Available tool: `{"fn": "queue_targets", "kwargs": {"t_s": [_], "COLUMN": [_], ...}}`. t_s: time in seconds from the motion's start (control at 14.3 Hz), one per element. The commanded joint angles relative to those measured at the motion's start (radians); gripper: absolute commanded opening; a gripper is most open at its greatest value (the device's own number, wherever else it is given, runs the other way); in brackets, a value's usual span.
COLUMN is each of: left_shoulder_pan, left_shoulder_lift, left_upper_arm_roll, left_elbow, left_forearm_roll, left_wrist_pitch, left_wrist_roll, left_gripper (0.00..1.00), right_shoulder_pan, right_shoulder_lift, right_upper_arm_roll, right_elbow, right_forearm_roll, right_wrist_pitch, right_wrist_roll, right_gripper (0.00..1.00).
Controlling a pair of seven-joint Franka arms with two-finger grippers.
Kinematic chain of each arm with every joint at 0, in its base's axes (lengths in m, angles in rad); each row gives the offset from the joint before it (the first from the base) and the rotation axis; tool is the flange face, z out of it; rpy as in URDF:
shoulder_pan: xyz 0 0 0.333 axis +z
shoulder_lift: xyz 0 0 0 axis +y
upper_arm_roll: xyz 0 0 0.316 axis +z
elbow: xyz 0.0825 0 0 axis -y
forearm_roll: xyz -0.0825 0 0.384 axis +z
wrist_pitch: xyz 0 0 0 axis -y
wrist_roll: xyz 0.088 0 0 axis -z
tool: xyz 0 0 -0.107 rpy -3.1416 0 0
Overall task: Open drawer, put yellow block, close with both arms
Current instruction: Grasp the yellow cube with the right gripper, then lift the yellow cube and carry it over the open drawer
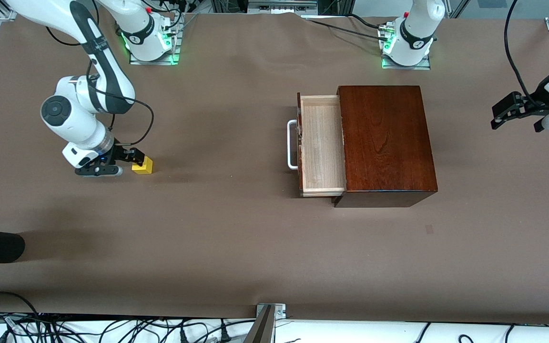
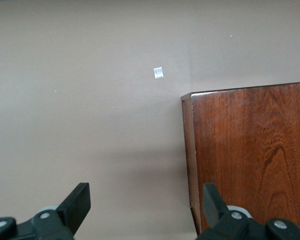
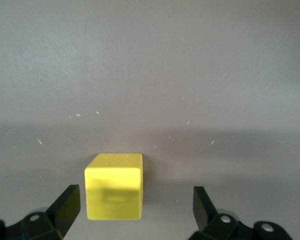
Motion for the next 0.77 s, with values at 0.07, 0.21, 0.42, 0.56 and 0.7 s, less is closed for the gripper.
{"fn": "queue_targets", "kwargs": {"t_s": [0.07,0.21,0.42,0.56,0.7], "left_shoulder_pan": [0.016,0.016,0.016,0.016,0.024], "left_shoulder_lift": [-0.014,-0.008,-0.008,-0.006,0.004], "left_upper_arm_roll": [-0.023,-0.021,-0.021,-0.021,-0.02], "left_elbow": [0.022,0.039,0.043,0.065,0.076], "left_forearm_roll": [-0.026,-0.029,-0.041,-0.044,-0.044], "left_wrist_pitch": [-0.038,-0.042,-0.053,-0.085,-0.122], "left_wrist_roll": [0.003,-0.027,-0.078,-0.083,-0.078], "left_gripper": [1.0,1.0,1.0,1.0,1.0], "right_shoulder_pan": [0.0,0.0,0.0,0.0,0.0], "right_shoulder_lift": [0.035,0.052,0.072,0.092,0.092], "right_upper_arm_roll": [0.03,0.03,0.03,0.03,0.03], "right_elbow": [-0.035,-0.036,-0.042,-0.042,-0.038], "right_forearm_roll": [0.017,0.017,0.017,0.017,0.017], "right_wrist_pitch": [0.097,0.118,0.141,0.166,0.166], "right_wrist_roll": [0.059,0.059,0.061,0.061,0.059], "right_gripper": [1.0,1.0,1.0,0.92,0.65]}}
